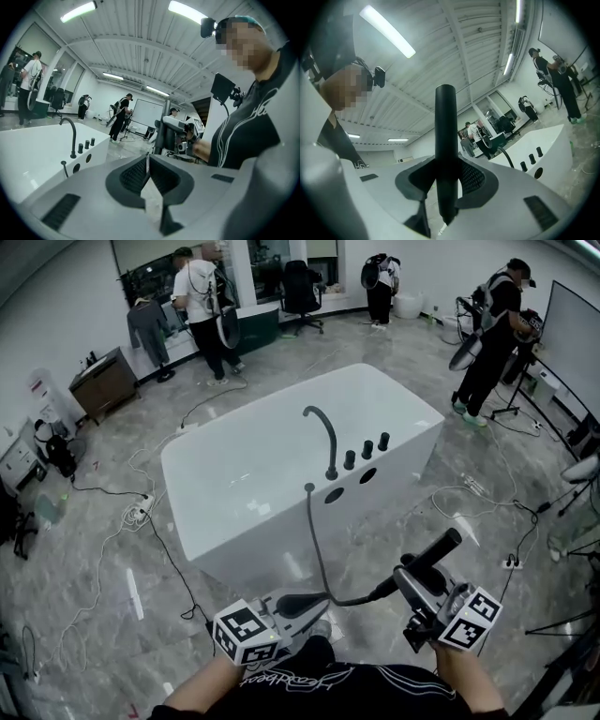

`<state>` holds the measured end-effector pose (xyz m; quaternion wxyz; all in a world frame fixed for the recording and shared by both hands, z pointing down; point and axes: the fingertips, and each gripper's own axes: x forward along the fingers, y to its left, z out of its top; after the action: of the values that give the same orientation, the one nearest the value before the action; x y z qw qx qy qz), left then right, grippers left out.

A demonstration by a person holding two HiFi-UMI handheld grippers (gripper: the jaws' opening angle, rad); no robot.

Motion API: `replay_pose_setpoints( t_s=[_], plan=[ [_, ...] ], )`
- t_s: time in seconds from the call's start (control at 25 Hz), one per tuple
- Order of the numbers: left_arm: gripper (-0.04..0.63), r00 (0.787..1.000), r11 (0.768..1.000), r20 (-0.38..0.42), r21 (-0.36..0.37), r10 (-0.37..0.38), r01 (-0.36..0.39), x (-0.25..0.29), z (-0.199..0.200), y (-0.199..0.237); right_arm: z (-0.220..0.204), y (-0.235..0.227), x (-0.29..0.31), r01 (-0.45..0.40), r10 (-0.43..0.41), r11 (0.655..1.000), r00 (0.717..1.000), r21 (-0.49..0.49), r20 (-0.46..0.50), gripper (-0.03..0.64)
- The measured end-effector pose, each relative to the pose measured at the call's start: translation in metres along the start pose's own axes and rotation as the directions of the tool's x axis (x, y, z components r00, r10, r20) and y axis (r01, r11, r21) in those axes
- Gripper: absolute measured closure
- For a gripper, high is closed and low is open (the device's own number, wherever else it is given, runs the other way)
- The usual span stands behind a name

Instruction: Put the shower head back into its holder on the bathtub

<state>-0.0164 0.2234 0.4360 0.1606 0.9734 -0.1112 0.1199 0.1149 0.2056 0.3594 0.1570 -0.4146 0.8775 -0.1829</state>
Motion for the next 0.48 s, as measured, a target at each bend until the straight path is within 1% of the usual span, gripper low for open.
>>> replay_pose_setpoints(
  t_s=[0.2, 0.24, 0.36, 0.4, 0.48],
  plan=[
    [0.583, 0.997, 0.998, -0.044, -0.016, -0.057, 0.056, 0.019, -0.001, 0.056, 0.014, -0.032, 0.047, 0.013, -0.013, 0.999, 1.000, 0.033, 0.001, 0.482],
    [0.571, 0.996, 0.997, -0.053, -0.014, -0.072, 0.071, 0.023, 0.001, 0.065, 0.017, -0.038, 0.057, 0.016, -0.016, 0.999, 1.000, 0.034, 0.001, 0.482],
    [0.499, 0.990, 0.994, -0.086, -0.008, -0.112, 0.112, 0.034, 0.002, 0.092, 0.029, -0.053, 0.084, 0.025, -0.025, 0.999, 1.000, 0.041, 0.005, 0.482],
    [0.476, 0.987, 0.993, -0.104, 0.005, -0.120, 0.121, 0.039, -0.001, 0.101, 0.033, -0.057, 0.091, 0.026, -0.027, 0.999, 1.000, 0.048, 0.012, 0.482],
    [0.456, 0.979, 0.990, -0.156, 0.045, -0.128, 0.137, 0.050, -0.012, 0.117, 0.044, -0.061, 0.105, 0.022, -0.024, 0.998, 0.999, 0.064, 0.033, 0.482]
  ],
)
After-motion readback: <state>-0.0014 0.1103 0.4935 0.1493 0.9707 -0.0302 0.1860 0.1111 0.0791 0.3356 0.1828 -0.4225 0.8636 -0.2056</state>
